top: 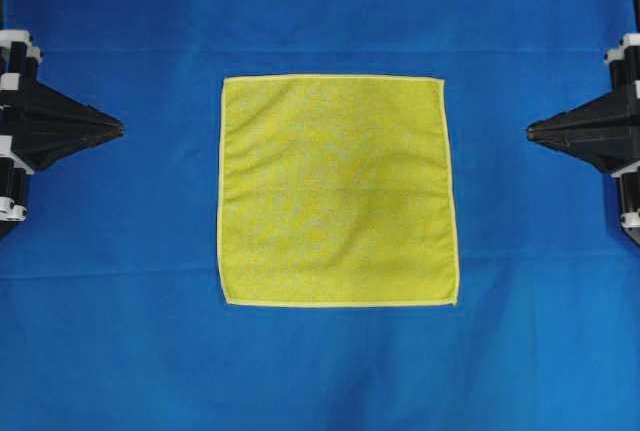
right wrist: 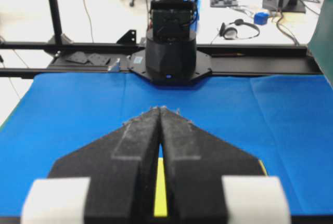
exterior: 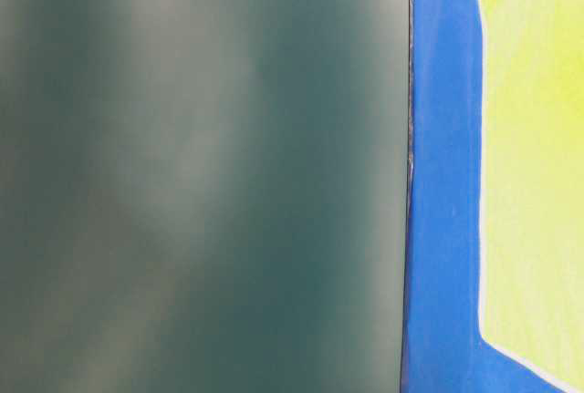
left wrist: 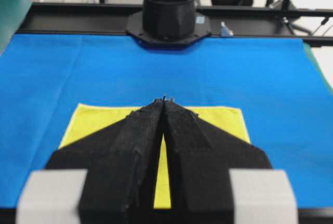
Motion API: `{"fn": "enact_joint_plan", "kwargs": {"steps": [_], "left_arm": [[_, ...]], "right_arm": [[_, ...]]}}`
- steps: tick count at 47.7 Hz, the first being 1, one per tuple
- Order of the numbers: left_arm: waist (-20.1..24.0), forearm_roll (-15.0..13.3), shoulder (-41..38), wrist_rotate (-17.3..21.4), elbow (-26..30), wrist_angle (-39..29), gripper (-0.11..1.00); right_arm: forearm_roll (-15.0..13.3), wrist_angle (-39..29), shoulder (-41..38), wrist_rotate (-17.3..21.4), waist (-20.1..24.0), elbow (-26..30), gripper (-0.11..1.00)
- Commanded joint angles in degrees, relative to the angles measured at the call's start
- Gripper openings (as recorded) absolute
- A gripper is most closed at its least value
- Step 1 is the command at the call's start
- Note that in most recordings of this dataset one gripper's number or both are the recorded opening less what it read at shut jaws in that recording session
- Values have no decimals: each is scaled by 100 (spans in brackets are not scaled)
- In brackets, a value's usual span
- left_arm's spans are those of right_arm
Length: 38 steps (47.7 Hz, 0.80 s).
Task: Fold the yellow towel.
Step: 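Move both grippers to the towel's top corners and pinch them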
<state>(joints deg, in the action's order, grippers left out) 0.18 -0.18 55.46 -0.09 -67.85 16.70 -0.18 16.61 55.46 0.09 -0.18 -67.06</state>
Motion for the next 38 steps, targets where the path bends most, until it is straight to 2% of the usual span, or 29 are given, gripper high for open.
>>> {"fn": "enact_joint_plan", "kwargs": {"steps": [1,5,11,20,27,29,31,33,38], "left_arm": [[9,-105,-220,44,202,-193,0],[70,-105,-439,44,272,-272,0],[316,-105,-888,26,334,-255,0],[923,-123,-1600,-35,404,-255,0],[1310,-123,-2320,-35,571,-237,2],[1397,-123,-2540,-35,598,-220,6],[1468,-123,-2760,-35,624,-176,16],[1547,-123,-3059,-35,650,-44,29],[1644,-123,-3656,-26,668,396,60]], "right_arm": [[35,-35,-149,9,0,167,0],[44,-448,-308,18,-105,308,0],[62,-1107,-703,79,-510,545,0],[62,-1310,-1397,105,-1283,650,0],[35,-1485,-2083,88,-1714,765,1],[18,-1529,-2276,88,-1811,817,1],[0,-1547,-2470,88,-1907,853,3],[-18,-1547,-2672,88,-2004,888,11],[-79,-1529,-3226,62,-2259,976,43]]}}
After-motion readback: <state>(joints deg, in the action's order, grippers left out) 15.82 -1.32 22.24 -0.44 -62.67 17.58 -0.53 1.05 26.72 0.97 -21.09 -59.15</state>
